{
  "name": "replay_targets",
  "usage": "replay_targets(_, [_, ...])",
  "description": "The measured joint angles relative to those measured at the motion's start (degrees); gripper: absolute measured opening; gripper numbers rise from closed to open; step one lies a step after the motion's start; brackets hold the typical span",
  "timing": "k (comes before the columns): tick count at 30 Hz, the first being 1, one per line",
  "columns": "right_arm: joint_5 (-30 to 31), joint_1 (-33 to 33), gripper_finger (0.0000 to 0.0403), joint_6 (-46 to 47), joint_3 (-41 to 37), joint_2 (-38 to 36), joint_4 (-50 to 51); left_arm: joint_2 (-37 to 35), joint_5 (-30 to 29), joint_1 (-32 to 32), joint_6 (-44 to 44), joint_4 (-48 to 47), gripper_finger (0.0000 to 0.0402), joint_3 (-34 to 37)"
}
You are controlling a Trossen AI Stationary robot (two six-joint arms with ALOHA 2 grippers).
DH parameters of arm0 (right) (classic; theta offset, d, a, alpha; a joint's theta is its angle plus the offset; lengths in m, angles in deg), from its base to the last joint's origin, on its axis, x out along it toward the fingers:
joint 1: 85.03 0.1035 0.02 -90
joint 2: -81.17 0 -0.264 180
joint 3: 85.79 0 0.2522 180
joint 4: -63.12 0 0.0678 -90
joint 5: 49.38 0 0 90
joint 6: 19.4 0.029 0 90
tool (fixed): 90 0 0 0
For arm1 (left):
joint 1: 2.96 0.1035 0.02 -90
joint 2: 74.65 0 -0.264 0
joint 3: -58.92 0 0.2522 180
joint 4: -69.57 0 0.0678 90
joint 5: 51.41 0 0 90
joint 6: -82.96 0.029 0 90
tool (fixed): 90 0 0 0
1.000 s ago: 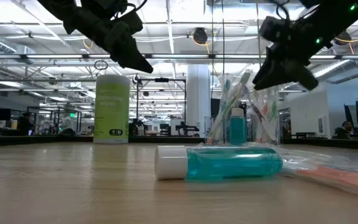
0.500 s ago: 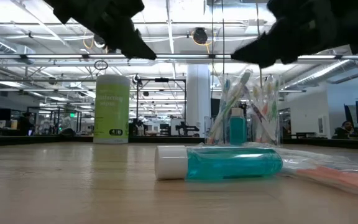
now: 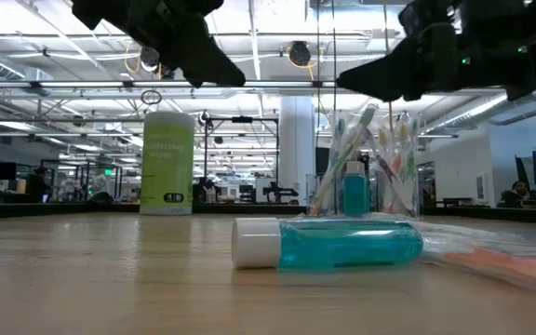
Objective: Pick & Place toothbrushing station
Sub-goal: Put the green toothbrush into the transparent organizer
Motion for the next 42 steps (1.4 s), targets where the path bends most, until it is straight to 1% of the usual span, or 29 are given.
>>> replay_targets(2, [-3.2, -1.6, 0.0167, 0.9, 1.3, 0.8, 0.3, 0.8, 0.4, -0.8, -1.0, 0.4, 0.0067, 0.1])
replay_targets(4, [-5.6, -2.9, 0.0186, 0.4, 3.6, 2.1, -0.2, 1.6, 1.0, -1.7, -1.1, 2.9, 0.0067, 0.1])
replay_targets(8, [-6.5, -4.4, 0.0207, -1.1, 8.2, 3.8, 3.5, 3.4, 1.4, -3.6, -1.1, 8.3, 0.0067, 0.0])
replay_targets(11, [-6.5, -5.1, 0.0209, -3.2, 10.4, 3.8, 8.6, 5.2, 1.6, -4.3, 1.4, 11.9, 0.0067, 0.0])
replay_targets(13, [-6.5, -5.4, 0.0208, -3.4, 11.0, 3.8, 10.4, 5.9, 1.5, -4.3, 3.7, 13.0, 0.0067, 0.1])
replay_targets(15, [-6.5, -5.5, 0.0205, -2.2, 11.1, 3.8, 11.1, 6.7, 1.4, -4.3, 4.1, 15.2, 0.0067, 0.0])
replay_targets(18, [-6.5, -5.5, 0.0202, 0.0, 11.1, 3.8, 11.7, 7.4, 1.6, -4.3, 1.7, 15.5, 0.0067, 0.0])
replay_targets(21, [-6.4, -5.1, 0.0202, 1.2, 11.1, 3.8, 12.5, 8.8, 1.7, -4.8, -2.6, 14.9, 0.0067, 0.1])
replay_targets(25, [-6.0, -2.9, 0.0201, 1.0, 11.1, 3.8, 12.8, 13.5, 1.5, -5.7, -6.1, 16.1, 0.0067, 0.1])
replay_targets(27, [-3.7, -1.5, 0.0201, 0.9, 11.1, 3.8, 12.8, 16.4, 1.2, -6.1, -5.8, 17.9, 0.0067, 0.0])
replay_targets(29, [0.7, -0.1, 0.0201, -1.2, 11.1, 3.7, 13.3, 17.7, 1.5, -6.2, -2.7, 17.3, 0.0067, -0.2])
replay_targets(32, [9.0, 1.9, 0.0201, -7.8, 11.1, 2.6, 18.2, 18.0, 1.8, -5.8, 3.2, 14.5, 0.0068, -2.2])
replay_targets(34, [15.5, 2.9, 0.0201, -11.0, 11.1, 1.2, 22.1, 18.0, 1.8, -5.3, 2.4, 11.6, 0.0071, -3.9])
replay_targets(36, [21.6, 3.9, 0.0201, -10.4, 11.1, -0.7, 24.5, 18.0, 1.7, -5.0, 0.7, 8.9, 0.0081, -4.9])
replay_targets(37, [24.1, 4.5, 0.0201, -8.8, 11.2, -2.0, 26.9, 18.0, 1.3, -5.1, 1.9, 8.2, 0.0088, -5.0])
replay_targets(39, [25.8, 6.3, 0.0201, -4.4, 11.1, -5.6, 33.6, 18.0, -0.2, -6.0, 8.0, 7.2, 0.0105, -5.0])
replay_targets(41, [23.9, 8.0, 0.0201, 0.5, 11.2, -9.5, 40.5, 18.0, -2.6, -7.2, 14.9, 6.9, 0.0123, -5.0])
replay_targets(42, [22.2, 8.8, 0.0201, 3.3, 11.1, -11.6, 44.4, 18.0, -2.9, -7.6, 18.4, 7.4, 0.0133, -5.0])
